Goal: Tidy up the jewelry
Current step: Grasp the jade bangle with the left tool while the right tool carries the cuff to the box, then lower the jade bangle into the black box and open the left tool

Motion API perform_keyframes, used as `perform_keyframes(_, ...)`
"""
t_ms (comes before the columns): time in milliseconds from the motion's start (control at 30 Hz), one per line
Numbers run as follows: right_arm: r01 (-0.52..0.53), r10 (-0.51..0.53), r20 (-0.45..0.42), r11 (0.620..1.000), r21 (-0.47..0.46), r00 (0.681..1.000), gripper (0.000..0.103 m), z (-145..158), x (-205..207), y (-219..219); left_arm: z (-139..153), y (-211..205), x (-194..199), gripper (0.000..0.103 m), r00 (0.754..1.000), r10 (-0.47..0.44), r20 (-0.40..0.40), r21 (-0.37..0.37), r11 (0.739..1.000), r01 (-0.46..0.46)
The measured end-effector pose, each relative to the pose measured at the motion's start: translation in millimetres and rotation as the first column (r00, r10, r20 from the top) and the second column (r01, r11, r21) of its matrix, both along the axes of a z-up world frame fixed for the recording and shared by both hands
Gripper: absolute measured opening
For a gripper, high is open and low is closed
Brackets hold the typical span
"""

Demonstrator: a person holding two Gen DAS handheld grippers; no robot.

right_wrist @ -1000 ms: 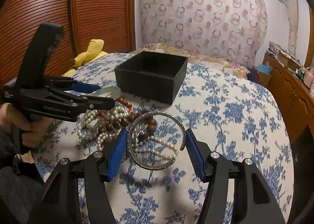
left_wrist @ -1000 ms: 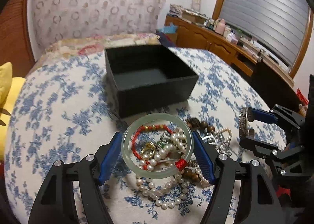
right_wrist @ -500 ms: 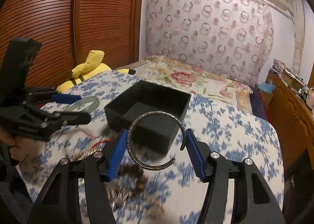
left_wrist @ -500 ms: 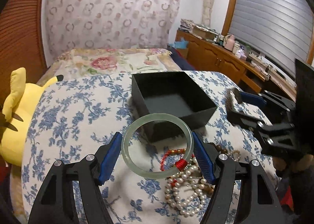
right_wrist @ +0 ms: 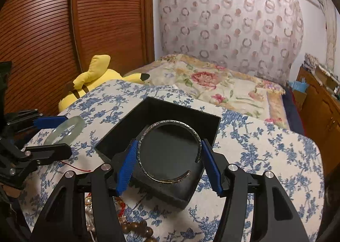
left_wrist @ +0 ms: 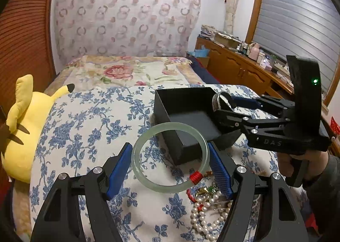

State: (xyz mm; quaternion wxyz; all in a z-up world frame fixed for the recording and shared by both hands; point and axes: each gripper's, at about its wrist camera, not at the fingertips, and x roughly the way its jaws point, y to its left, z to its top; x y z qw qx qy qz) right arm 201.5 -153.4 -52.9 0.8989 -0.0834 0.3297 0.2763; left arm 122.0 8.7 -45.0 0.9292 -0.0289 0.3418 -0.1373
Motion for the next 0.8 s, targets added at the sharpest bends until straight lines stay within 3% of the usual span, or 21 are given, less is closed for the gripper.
perform_keyframes(67, 0.003, -0.003, 0.000, 1.000, 0.005, 1.000, 0.064, -0.4, 1.2, -0.5, 0.3, 1.3, 6.2, 0.068, 1.000, 0.003, -0.001, -0.003, 1.000, -0.003)
perform_keyframes(133, 0.003, -0.003, 0.011, 1.000, 0.017, 1.000, 0.076, 2.1, -0.9, -3.3, 0.5, 0.6, 10.1, 0.068, 1.000, 0.006, -0.001, -0.004, 1.000, -0.006)
perform_keyframes(167, 0.003, -0.003, 0.016, 1.000, 0.023, 1.000, 0.077, 3.8, -2.8, -5.2, 0.9, -0.1, 12.3, 0.068, 1.000, 0.006, -0.003, -0.004, 1.000, -0.006)
perform_keyframes(500, 0.087, -0.089, 0.085, 0.996, 0.019, 0.992, 0.077, 14.3, -33.9, -50.9, 6.8, -27.2, 34.5, 0.068, 1.000, -0.016, 0.009, 0.039, 0.999, 0.015)
perform_keyframes(800, 0.131, -0.133, 0.038, 0.990, 0.042, 0.990, 0.077, -10.7, -70.6, -84.1, -0.8, -60.8, 55.0, 0.068, 0.999, -0.040, -0.009, 0.100, 0.994, 0.041)
